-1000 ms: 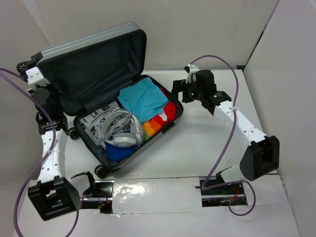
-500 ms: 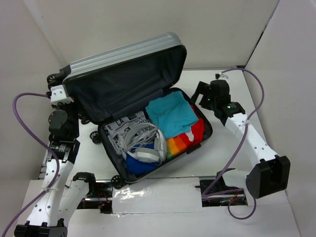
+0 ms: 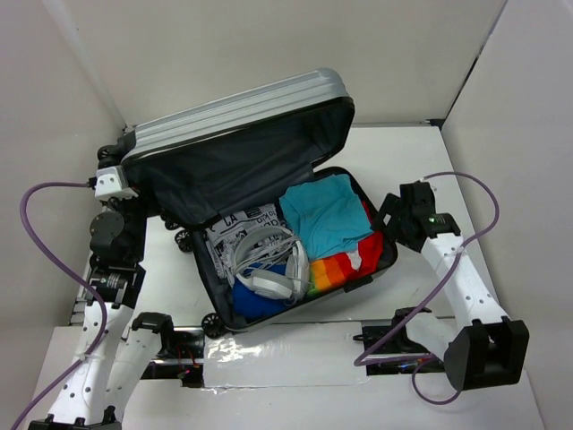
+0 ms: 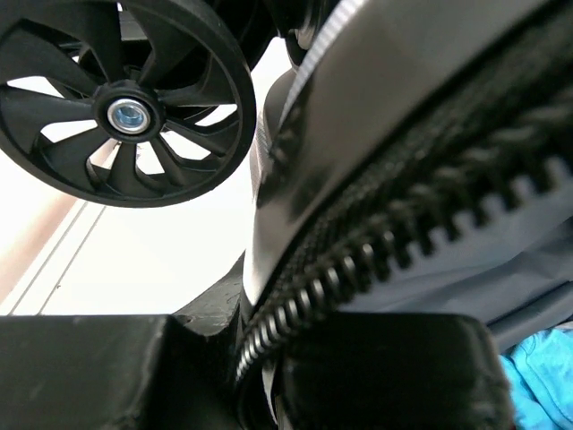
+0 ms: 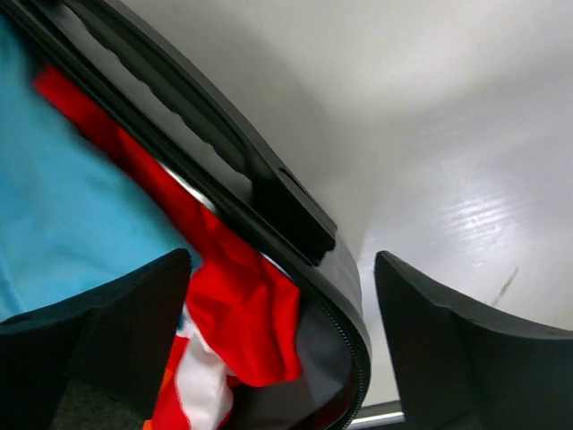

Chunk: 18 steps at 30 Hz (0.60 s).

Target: Pack the luggage

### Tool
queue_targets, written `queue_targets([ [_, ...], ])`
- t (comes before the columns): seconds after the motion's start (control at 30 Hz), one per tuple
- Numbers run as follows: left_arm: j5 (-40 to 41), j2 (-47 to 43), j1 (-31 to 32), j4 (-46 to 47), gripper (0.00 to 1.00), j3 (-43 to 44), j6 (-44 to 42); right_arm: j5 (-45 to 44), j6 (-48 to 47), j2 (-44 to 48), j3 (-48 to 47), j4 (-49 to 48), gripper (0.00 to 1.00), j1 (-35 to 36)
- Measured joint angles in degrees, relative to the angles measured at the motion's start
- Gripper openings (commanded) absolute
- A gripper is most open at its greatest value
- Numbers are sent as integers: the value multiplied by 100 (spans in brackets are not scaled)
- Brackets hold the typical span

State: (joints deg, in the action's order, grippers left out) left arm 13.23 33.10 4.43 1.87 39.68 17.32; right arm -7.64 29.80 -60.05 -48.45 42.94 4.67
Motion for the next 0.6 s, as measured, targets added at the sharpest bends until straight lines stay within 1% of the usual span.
queue_targets([
  [0.03,-11,0,0,2,0,0,-2,44,-22,24,72,11,67,-39],
  [0.1,-50,0,0,17,0,0,-11,151,-90,17,243,11,45,-90],
  [0.13,-87,0,-2,37,0,0,-37,131,-103,15,345,4,26,-114],
  [0.17,-118,2,-2,61,0,0,-48,125,-146,15,393,-33,16,-131],
  [0.2,-179,9,-9,111,0,0,-68,98,-271,28,420,-90,0,-195],
  [0.27,-295,57,-11,229,0,0,-87,125,-636,70,481,-223,0,-201],
  [0.37,-494,275,-35,592,0,0,-129,116,-671,192,693,-514,0,-192],
  [0.47,-568,595,-55,964,0,26,-205,109,-310,291,896,-887,0,-192],
  [0.6,-533,990,-57,1104,0,313,-391,-146,304,-234,754,-1521,0,-44],
])
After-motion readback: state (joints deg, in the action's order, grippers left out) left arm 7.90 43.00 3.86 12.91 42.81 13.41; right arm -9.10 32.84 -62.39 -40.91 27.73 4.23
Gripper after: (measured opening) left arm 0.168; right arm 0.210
